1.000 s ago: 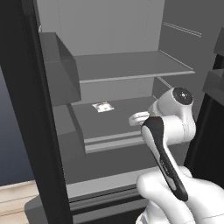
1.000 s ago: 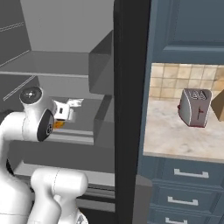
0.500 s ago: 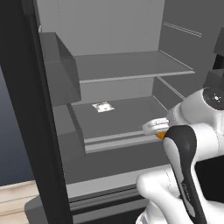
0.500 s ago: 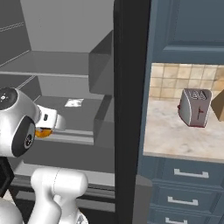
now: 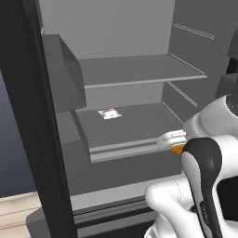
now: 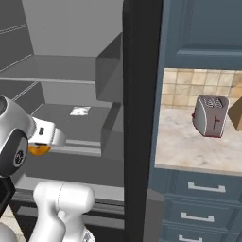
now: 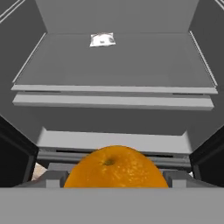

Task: Pick the pear and orange from the fridge and place them on the plate next to the blender to make a fruit smoothie.

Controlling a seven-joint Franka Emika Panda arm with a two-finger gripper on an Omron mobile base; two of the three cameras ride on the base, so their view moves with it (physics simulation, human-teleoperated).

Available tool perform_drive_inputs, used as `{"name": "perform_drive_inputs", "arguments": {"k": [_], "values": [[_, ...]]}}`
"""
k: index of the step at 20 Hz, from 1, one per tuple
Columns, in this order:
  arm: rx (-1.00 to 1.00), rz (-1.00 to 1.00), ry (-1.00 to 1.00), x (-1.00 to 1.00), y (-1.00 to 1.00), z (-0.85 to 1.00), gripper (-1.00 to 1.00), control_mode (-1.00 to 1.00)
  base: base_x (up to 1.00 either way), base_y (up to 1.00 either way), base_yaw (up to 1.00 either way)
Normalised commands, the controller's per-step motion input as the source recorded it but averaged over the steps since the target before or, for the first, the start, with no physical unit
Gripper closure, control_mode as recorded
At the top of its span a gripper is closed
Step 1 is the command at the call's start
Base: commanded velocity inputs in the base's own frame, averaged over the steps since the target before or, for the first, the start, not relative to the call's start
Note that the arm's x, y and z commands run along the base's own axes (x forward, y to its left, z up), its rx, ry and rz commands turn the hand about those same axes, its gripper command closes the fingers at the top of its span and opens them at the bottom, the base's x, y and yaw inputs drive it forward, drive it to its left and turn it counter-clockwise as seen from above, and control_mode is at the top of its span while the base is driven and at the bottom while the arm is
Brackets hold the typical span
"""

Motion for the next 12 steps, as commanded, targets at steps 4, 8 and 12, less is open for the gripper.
{"name": "perform_drive_inputs", "arguments": {"k": [4,8,12], "values": [[-0.01,0.00,0.00,-0.17,0.00,-0.06,1.00,1.00,-0.73,0.00,0.07],[0.00,0.00,0.00,0.00,0.00,0.00,1.00,1.00,-1.00,0.00,0.29],[0.00,0.00,0.00,0.00,0.00,0.00,1.00,1.00,-1.00,0.09,0.41]]}}
